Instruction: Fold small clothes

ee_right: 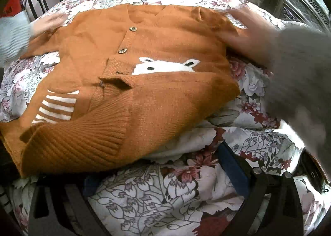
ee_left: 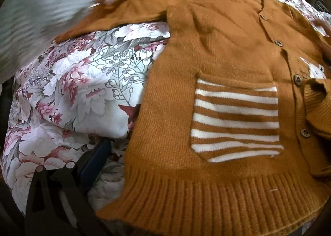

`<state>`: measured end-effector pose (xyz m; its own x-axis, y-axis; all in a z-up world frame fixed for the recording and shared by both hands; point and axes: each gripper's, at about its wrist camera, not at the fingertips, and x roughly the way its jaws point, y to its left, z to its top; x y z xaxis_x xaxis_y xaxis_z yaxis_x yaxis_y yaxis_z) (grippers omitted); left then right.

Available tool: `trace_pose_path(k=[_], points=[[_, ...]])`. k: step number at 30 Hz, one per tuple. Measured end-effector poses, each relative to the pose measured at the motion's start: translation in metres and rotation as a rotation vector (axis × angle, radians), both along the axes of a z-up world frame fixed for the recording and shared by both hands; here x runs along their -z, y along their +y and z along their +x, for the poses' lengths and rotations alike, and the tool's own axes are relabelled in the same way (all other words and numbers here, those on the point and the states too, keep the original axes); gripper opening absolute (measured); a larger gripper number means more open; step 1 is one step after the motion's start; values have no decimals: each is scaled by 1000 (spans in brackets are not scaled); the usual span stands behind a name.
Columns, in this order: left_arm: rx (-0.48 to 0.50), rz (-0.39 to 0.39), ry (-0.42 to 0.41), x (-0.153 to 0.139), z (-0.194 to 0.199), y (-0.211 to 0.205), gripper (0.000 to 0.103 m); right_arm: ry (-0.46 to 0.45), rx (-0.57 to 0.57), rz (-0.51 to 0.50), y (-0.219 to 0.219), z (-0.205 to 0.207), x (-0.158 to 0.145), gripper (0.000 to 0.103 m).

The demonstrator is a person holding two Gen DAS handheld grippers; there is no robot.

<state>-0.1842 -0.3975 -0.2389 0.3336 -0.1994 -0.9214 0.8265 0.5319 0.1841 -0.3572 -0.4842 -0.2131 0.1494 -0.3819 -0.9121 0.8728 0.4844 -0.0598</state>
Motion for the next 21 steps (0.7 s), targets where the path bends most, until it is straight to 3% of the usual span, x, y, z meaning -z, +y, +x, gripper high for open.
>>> trace_pose_path(k=[21], points=[[1, -4, -3, -1, -3, 1, 99, -2, 0, -3, 0, -1, 0, 100]])
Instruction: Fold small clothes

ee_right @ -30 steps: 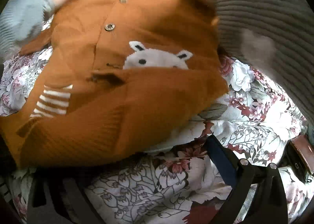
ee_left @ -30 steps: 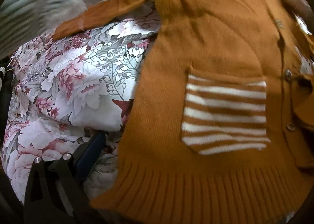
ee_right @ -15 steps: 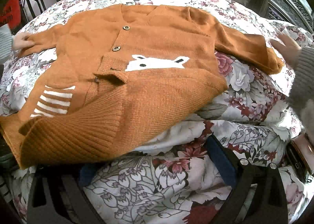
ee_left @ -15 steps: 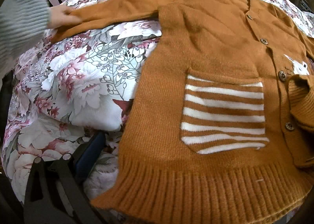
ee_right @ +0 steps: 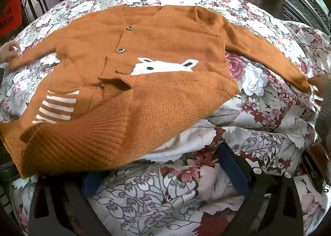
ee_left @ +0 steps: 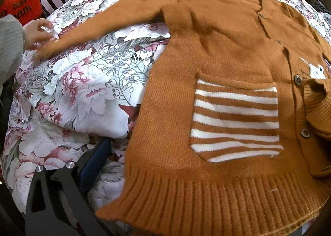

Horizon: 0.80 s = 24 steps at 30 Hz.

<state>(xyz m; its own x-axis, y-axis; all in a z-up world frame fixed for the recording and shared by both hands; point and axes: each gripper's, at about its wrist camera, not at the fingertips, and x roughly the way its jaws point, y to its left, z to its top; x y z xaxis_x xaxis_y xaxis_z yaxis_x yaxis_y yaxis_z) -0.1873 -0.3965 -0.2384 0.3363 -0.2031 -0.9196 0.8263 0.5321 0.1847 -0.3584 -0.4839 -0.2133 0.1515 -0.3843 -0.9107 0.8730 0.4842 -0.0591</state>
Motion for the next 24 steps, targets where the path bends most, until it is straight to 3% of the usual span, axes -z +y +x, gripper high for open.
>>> trace_pose_path(k=[17, 21, 24], points=[[1, -5, -3, 0, -3, 2, 99, -3, 1, -1, -5, -3, -1, 100], [-1, -8, -3, 0, -3, 2, 99, -47, 32, 22, -7, -12, -1, 100], [-2, -9, -3, 0, -3, 3, 99, -18, 21, 4, -5, -8, -2, 100]])
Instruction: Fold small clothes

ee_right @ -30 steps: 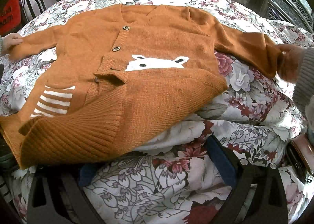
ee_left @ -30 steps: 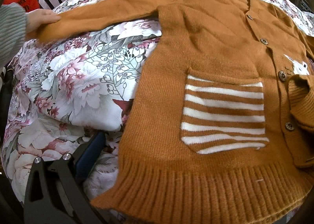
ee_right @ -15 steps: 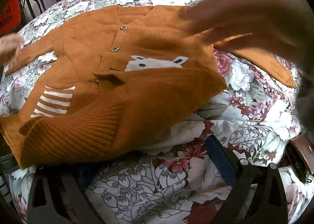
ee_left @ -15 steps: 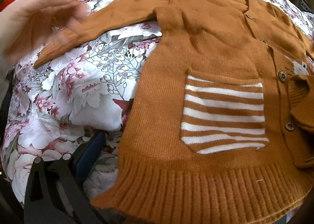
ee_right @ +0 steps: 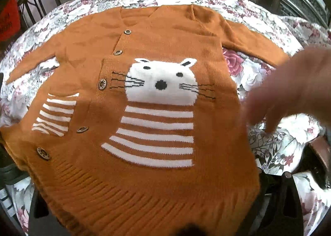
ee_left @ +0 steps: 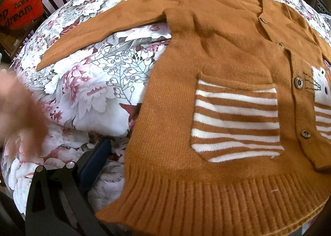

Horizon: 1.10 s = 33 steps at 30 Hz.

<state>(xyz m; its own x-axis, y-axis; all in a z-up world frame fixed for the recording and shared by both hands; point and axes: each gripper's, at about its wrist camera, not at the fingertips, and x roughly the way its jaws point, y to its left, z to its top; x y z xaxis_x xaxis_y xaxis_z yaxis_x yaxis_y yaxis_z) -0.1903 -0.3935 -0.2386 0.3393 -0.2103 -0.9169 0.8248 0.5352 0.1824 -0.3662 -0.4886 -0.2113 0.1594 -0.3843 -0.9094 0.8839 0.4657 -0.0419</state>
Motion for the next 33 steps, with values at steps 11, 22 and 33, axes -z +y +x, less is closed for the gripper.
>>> trace_pose_path(k=[11, 22, 33], points=[[-1, -2, -1, 0, -1, 2, 99, -3, 1, 2, -1, 1, 0, 100], [-9, -40, -21, 4, -3, 1, 99, 9, 9, -7, -3, 4, 1, 100], [50, 121, 186, -4, 16, -6, 99, -48, -45, 164, -12, -8, -8, 100]])
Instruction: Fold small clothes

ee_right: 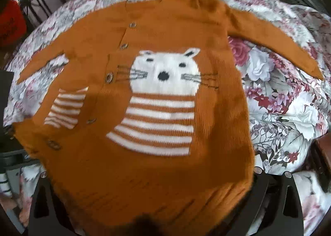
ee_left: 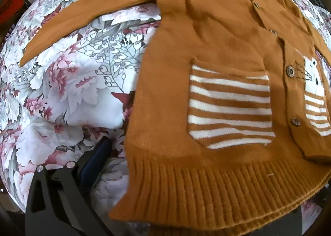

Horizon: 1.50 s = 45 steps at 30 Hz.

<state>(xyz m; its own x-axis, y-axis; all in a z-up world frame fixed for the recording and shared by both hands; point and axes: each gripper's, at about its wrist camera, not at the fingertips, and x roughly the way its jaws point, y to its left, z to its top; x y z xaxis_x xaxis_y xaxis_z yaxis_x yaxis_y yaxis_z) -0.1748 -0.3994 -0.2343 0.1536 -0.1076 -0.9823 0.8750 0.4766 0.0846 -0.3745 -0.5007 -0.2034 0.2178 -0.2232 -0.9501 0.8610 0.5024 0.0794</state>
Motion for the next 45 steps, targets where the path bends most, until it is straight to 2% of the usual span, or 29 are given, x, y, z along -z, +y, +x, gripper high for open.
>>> trace_pose_path(k=[3, 6, 7, 9, 11, 12, 14, 16, 18, 21, 23, 24, 27, 28, 29, 30, 32, 34, 35, 36, 39, 40, 41, 42, 43, 44, 45], points=[[-11, 23, -3, 5, 3, -9, 99, 33, -12, 52, -11, 7, 5, 100], [4, -3, -2, 8, 10, -16, 99, 74, 14, 36, -8, 14, 9, 100], [-8, 22, 10, 10, 13, -20, 99, 108, -17, 33, -6, 19, 9, 100], [29, 85, 36, 9, 14, -26, 99, 128, -33, 73, -5, 19, 6, 100], [31, 110, 90, -2, 19, -20, 99, 111, -28, 100, 1, 12, -6, 100], [31, 114, 92, -8, 17, -17, 99, 97, -15, 101, 8, 5, -20, 100], [40, 83, 53, -39, 13, -4, 98, 82, 22, 109, 19, -8, -41, 100], [60, -13, -27, -86, 7, 11, 98, 11, 55, 72, 32, -23, -70, 100], [68, -109, -67, -118, 6, 17, 98, -70, 87, -3, 35, -26, -98, 100], [49, -187, -104, -144, 15, 13, 99, -81, 104, -89, 19, -12, -115, 100], [60, -128, -106, -131, 19, -4, 99, -52, 109, -99, 8, 0, -110, 100], [77, -77, -88, -114, 17, -14, 99, -17, 99, -80, -1, 9, -98, 100], [77, 155, 63, -27, 10, -16, 99, 158, 23, 123, 2, 26, -35, 100], [43, 188, 106, -5, 10, -8, 99, 196, 8, 120, 9, 27, -24, 100], [33, 146, 86, -8, 9, -5, 99, 209, -12, 67, 16, 29, -26, 100], [51, 146, 67, -16, 7, -7, 99, 223, -38, 10, 22, 33, -35, 100], [76, 133, 63, -32, 5, -11, 98, 207, -49, 0, 19, 33, -49, 99], [63, 55, 50, -57, 7, -11, 98, 138, 6, -78, 11, 24, -82, 99], [56, -2, 10, -77, 7, -12, 98, 103, 21, -128, 8, 22, -101, 99], [62, -64, -37, -100, 6, -14, 98, 43, 34, -222, 5, 19, -135, 100], [103, -293, -203, -186, -1, -18, 98, -70, 41, -459, -1, 18, -206, 100], [106, -404, -275, -224, -5, -15, 98, -99, 40, -524, -2, 19, -224, 100], [107, -463, -309, -244, -9, -19, 99, -127, 40, -577, -5, 18, -240, 100], [110, -528, -341, -264, -12, -19, 99, -160, 39, -607, -12, 19, -252, 100], [120, -599, -355, -281, -14, -23, 99, -175, 31, -595, -20, 19, -256, 100], [129, -647, -337, -288, -13, -28, 99, -186, 15, -546, -30, 22, -256, 100], [134, -660, -318, -288, -15, -33, 99, -181, 38, -526, -37, 22, -253, 100]])
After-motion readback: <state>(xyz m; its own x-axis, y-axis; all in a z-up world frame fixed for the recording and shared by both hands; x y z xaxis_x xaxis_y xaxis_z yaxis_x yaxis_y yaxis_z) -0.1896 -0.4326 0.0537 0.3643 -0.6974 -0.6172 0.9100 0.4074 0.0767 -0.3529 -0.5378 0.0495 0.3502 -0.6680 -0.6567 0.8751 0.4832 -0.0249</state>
